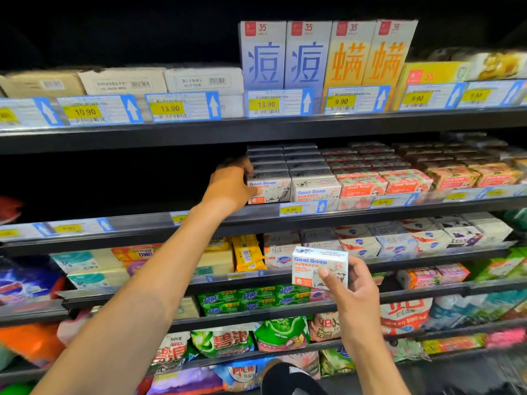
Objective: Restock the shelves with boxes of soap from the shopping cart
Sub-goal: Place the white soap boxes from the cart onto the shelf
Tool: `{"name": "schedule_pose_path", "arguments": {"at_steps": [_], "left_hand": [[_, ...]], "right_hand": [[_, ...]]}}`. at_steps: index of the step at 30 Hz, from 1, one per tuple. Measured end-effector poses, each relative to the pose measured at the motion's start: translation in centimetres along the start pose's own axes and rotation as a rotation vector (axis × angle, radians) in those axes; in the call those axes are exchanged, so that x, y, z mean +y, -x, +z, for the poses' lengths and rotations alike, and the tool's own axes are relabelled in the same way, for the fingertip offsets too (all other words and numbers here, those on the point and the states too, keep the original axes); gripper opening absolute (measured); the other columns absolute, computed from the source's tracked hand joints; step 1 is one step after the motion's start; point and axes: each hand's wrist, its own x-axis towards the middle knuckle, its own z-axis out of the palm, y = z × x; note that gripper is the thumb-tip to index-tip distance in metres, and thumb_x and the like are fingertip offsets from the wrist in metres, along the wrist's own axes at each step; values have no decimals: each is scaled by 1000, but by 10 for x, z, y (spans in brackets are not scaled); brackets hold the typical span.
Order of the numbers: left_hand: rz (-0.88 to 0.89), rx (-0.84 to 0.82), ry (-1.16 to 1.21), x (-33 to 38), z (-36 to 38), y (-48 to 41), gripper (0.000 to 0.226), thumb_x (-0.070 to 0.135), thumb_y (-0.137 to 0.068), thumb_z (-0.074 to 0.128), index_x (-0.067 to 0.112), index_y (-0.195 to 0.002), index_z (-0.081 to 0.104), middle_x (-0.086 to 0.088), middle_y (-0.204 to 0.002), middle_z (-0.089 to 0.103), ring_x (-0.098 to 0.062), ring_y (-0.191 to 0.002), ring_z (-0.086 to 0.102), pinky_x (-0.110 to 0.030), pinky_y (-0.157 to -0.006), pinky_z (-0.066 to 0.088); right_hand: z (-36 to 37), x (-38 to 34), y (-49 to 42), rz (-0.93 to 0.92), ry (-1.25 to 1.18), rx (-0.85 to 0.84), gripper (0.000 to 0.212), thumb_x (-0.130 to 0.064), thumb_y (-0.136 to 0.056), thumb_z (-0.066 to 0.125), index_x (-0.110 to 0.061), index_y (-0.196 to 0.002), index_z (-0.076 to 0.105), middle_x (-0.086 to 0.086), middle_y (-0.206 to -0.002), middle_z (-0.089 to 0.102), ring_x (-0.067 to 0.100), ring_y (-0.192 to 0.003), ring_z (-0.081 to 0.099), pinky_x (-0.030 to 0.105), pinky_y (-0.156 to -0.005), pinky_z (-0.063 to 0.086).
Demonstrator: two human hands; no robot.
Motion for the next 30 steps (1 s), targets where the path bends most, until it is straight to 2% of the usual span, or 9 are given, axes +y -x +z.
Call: {"name": "schedule_pose_path", "arguments": {"at_steps": [3,7,10,13,15,17,20,25,30], "left_hand": [[-7,1,19,0,1,0,37,29,-82,83,25,-110,58,2,-115,64,-12,-95,58,-22,-77,46],[-20,13,-33,6,-5,9,40,34,-85,79,30,-118,57,0,-125,61,-19,-105,60,-30,-87,52],[147,156,123,14,-13,42,35,30,-89,73,28,-122,63,3,-119,60,-15,-108,61,-34,-93,54],[273,-113,467,25,-20,86,27,25,-89,76,21,-115,70,10,-110,65,-4,-100,64,-21,-86,55],[256,-285,535,25,-19,104,38,25,-83,82,23,-118,69,11,-111,67,-6,-101,67,-27,-86,58],[226,-299,543,23,-19,110,43,25,-78,86,26,-117,69,11,-108,71,-9,-98,69,-35,-83,60],[192,-205,595,23,-28,102,39,22,-75,88,28,-110,72,13,-103,74,-5,-93,70,-27,-82,59],[160,-88,612,17,-46,75,36,19,-81,84,25,-114,71,11,-104,74,-4,-95,69,-20,-82,56],[78,-36,552,8,-42,45,39,16,-84,80,25,-121,69,14,-107,71,7,-93,66,-16,-77,57]], "right_hand": [[5,0,-3,10,-50,-3,47,-12,-85,79,-25,-126,59,2,-113,76,22,-107,73,44,-93,58],[12,-5,-6,-5,-89,-25,55,-12,-79,81,-18,-128,58,7,-114,76,26,-110,72,49,-98,55],[15,-11,-9,-14,-116,-46,56,-10,-77,80,-16,-129,60,7,-115,76,26,-112,71,47,-99,54],[20,-21,-13,-57,-113,-84,55,-17,-75,83,-21,-127,66,6,-119,74,26,-115,70,47,-99,54],[25,-30,-16,-93,-121,-108,54,-19,-76,83,-22,-126,66,5,-121,73,26,-117,68,46,-99,53],[31,-38,-19,-141,-108,-140,52,-18,-80,81,-23,-129,64,3,-123,73,24,-119,67,42,-97,54],[40,-49,-26,-241,-55,-187,53,-21,-85,76,-27,-135,57,-3,-127,71,13,-120,66,29,-96,56],[32,-34,-54,-522,413,-175,39,-37,-102,60,-22,-138,58,-5,-132,59,12,-127,56,30,-105,48],[19,-7,-86,-872,972,-188,42,-30,-100,64,-10,-136,60,3,-133,55,24,-122,52,41,-102,47]]}}
